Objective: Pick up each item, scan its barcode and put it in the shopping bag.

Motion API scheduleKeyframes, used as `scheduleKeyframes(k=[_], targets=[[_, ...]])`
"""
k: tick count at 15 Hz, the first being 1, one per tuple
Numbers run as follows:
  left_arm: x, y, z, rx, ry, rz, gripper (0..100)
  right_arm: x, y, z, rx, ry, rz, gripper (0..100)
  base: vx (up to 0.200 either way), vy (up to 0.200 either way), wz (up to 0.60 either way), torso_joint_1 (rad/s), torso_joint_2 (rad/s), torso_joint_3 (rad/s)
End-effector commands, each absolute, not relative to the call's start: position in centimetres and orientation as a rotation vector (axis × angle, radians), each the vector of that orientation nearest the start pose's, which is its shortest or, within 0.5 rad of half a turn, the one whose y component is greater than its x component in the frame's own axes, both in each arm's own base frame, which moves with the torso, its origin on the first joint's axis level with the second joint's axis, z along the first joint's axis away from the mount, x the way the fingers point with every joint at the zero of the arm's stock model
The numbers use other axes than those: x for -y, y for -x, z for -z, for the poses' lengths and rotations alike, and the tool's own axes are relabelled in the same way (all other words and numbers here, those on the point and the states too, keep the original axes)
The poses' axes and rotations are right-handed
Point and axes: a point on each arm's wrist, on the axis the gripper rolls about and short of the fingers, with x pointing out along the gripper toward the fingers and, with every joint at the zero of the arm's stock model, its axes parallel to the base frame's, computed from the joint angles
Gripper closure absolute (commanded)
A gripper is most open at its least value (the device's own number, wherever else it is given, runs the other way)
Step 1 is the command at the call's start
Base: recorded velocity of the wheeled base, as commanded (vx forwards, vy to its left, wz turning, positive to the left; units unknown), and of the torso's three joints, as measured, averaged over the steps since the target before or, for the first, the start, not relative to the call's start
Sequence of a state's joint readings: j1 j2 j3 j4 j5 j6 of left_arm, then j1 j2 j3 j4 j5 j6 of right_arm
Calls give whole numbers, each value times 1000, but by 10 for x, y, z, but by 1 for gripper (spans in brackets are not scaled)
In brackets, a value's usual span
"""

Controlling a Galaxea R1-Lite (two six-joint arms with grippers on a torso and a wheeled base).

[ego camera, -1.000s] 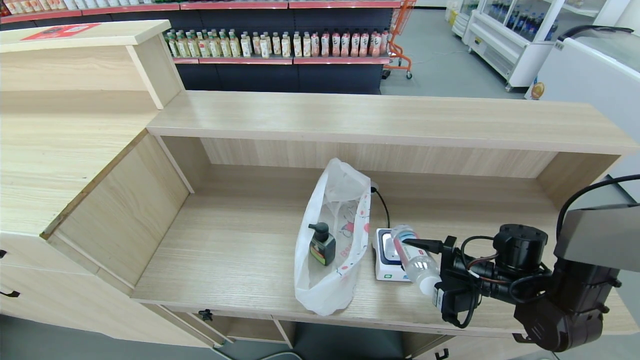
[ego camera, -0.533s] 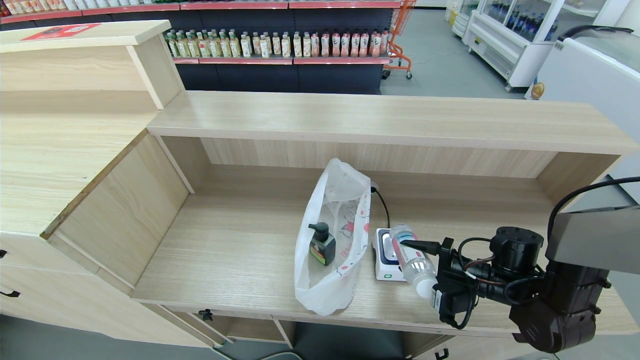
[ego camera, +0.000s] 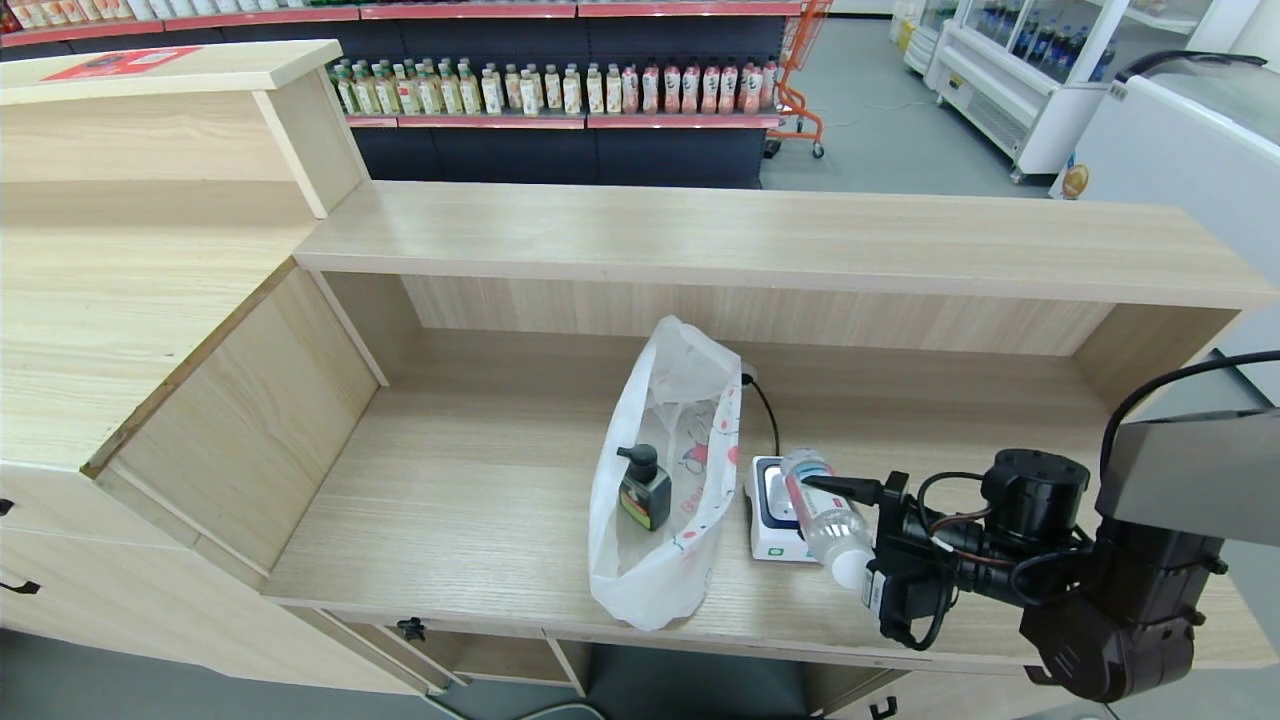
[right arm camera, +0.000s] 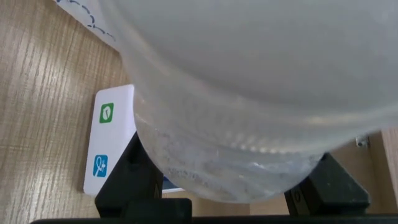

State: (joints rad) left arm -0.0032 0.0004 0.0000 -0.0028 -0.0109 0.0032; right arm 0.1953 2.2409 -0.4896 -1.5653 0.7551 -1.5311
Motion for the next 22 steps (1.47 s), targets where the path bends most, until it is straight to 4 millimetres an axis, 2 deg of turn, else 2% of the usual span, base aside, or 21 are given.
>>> scheduleKeyframes(k=[1,3,5,8,9,10,12,15,17,22], targets=[[0,23,-76,2,-5,14,0,-84,-298,-69,557,1303,-795,100,0,0,0,0,0,0],[0,23,-76,2,-3,14,0,-93,-273,-96,466,1198,-684,100,0,0,0,0,0,0],[0,23,-76,2,-3,14,0,-102,-263,-129,408,1014,-585,100,0,0,0,0,0,0],[0,23,-76,2,-3,14,0,-107,-276,-180,349,792,-556,100,0,0,0,0,0,0],[0,23,-76,2,-3,14,0,-110,-290,-202,330,645,-551,100,0,0,0,0,0,0],[0,23,-76,3,-3,14,0,-109,-303,-213,308,538,-541,100,0,0,0,0,0,0],[0,23,-76,2,-3,14,0,-106,-322,-211,244,376,-539,100,0,0,0,0,0,0],[0,23,-76,3,-3,14,0,-110,-333,-186,117,180,-569,100,0,0,0,0,0,0],[0,23,-76,3,-5,14,0,-113,-341,-171,69,153,-581,100,0,0,0,0,0,0],[0,23,-76,3,-2,14,0,-128,-345,-159,70,137,-632,100,0,40,0,0,0,2]])
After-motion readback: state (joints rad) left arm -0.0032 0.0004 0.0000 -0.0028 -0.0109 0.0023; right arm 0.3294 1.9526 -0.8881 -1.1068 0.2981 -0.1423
